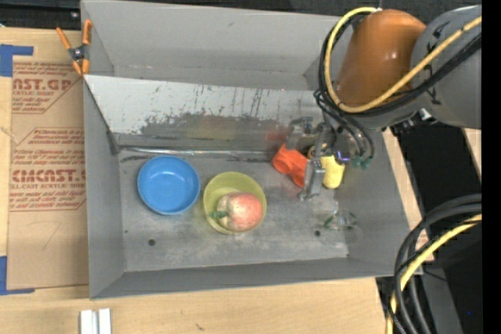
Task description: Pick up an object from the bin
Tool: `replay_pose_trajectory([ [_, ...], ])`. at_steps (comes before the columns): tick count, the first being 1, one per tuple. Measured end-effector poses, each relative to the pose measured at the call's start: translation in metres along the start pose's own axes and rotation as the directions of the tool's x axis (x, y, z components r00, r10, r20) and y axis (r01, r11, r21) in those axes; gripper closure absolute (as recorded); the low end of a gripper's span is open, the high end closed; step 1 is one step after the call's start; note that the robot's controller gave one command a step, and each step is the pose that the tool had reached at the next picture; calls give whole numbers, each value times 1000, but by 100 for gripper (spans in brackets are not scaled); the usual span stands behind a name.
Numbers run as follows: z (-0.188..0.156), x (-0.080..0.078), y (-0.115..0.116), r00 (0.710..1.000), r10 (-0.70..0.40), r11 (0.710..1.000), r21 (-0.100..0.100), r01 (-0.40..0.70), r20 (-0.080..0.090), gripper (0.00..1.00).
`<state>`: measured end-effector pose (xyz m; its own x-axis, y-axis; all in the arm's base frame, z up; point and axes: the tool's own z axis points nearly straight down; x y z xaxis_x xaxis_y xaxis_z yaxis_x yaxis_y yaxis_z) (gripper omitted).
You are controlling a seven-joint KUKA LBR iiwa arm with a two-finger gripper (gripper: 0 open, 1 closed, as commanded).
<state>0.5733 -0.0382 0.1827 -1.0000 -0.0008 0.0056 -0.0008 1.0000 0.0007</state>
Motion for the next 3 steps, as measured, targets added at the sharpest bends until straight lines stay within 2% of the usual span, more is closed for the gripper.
replay_pose_trajectory([
  [1, -5, -2, 0, 1000, -1, 1000, 1, 1, 8, 0],
  [2, 30, -17, -37, 996, -88, 996, 1, 88, 2, 0],
  [3, 42, -21, -30, 977, 213, 977, -2, -213, 9, 0],
])
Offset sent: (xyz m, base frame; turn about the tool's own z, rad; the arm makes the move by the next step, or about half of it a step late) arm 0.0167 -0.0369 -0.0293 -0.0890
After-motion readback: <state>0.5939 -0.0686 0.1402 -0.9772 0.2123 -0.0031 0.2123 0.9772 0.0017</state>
